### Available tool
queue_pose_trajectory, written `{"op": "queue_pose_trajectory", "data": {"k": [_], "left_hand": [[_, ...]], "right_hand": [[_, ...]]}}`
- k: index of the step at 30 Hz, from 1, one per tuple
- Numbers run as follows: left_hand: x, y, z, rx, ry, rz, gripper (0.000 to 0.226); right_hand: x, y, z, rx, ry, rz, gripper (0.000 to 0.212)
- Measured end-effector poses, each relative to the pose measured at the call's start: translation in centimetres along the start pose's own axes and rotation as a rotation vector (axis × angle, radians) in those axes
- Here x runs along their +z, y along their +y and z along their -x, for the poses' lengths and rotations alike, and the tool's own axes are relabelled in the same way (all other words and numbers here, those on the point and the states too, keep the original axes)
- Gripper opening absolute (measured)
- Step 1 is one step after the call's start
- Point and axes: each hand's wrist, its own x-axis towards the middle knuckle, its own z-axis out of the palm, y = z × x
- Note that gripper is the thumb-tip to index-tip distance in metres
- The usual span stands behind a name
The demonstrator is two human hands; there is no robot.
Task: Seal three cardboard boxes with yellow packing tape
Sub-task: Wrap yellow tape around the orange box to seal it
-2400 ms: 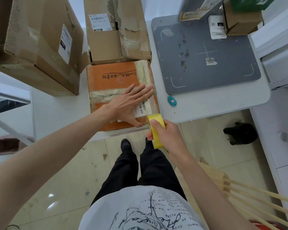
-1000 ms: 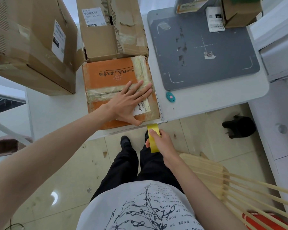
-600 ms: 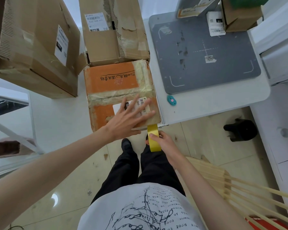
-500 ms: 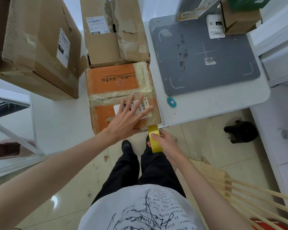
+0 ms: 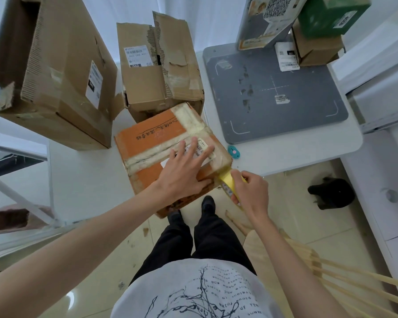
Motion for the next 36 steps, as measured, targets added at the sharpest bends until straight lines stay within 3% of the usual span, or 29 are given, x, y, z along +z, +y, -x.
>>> {"op": "queue_pose_trajectory", "data": {"k": [4,14,18,26,30,34,36], "left_hand": [[-3.0,-0.2,-0.6,-0.139,0.014,0.176,0.086],[-6.7,-2.1,-0.1,-0.312,0.052,0.388,0.080],[-7.2,-4.3,0.4,-0.422,0.099,0.525,0.077],[-8.4,-8.8,0.5,-0.567,0.143,0.751,0.076],[-8.1,-10.7,1.6,-0.611,0.140,0.963,0.094],[-8.0,-11.7,2.7,-0.608,0.193,1.093,0.080],[-7.5,-12.5,3.2,-0.590,0.204,1.174,0.086]], "right_hand": [[-1.0,-3.0,-0.8,-0.172,0.158,-0.095,0.035],[-2.3,-11.3,-4.0,-0.453,0.057,0.106,0.041],[-1.1,-15.1,-4.1,-0.535,-0.098,0.163,0.034],[3.3,-18.1,-7.1,-0.587,-0.197,-0.010,0.068],[5.9,-19.3,-8.1,-0.570,-0.213,-0.025,0.057],[8.0,-20.7,-8.5,-0.590,-0.319,-0.024,0.041],[9.1,-21.3,-8.4,-0.600,-0.358,0.005,0.039]]}}
